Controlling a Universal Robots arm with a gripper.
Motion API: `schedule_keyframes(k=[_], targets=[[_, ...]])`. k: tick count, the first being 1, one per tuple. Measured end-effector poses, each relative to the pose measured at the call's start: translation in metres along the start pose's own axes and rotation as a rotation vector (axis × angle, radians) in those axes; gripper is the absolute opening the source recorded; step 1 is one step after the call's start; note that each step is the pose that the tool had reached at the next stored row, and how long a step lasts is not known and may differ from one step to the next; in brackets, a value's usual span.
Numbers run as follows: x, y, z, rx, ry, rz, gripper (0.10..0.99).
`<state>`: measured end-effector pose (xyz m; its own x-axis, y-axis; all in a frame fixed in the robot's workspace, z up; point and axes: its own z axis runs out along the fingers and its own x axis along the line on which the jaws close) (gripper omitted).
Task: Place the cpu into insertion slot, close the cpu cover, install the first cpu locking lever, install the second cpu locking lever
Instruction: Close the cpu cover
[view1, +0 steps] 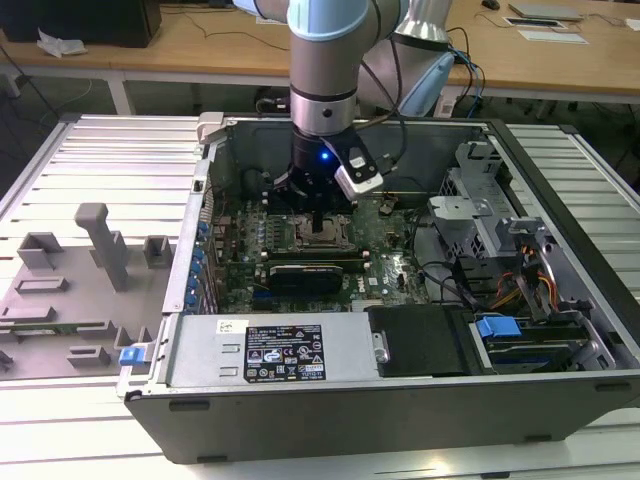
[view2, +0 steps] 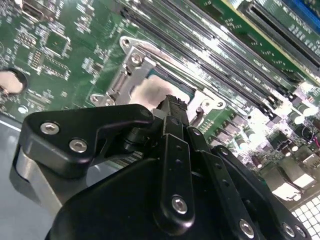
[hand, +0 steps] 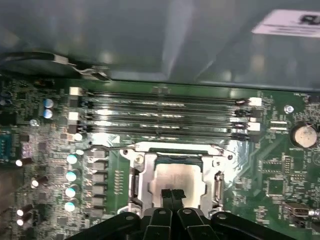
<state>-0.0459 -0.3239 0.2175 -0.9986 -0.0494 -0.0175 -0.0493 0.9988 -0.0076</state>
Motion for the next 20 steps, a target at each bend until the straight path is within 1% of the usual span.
schedule_keyframes(k=[1, 3, 5, 6, 7, 10, 13, 17, 20], targets=[[-0.0024, -0.0001, 0.0001, 0.002, 0.0034, 0.000, 0.106], [-0.0027, -0.0001, -0.0013, 0.003, 0.0041, -0.001, 0.106], [-0.0027, -0.0002, -0.0060, 0.003, 0.0041, -0.001, 0.106], [-0.0028, -0.0002, -0.0102, 0.003, 0.0039, -0.003, 0.106], [-0.0029, -0.0002, -0.0125, 0.003, 0.0039, -0.005, 0.106], [-0.0029, -0.0002, -0.0149, 0.003, 0.0005, -0.013, 0.106], [-0.0029, -0.0002, -0.0155, 0.003, -0.0070, -0.017, 0.106], [-0.0030, -0.0003, -0.0227, 0.004, -0.0073, -0.017, 0.106], [-0.0030, -0.0003, -0.0227, 0.004, -0.0074, -0.017, 0.106]])
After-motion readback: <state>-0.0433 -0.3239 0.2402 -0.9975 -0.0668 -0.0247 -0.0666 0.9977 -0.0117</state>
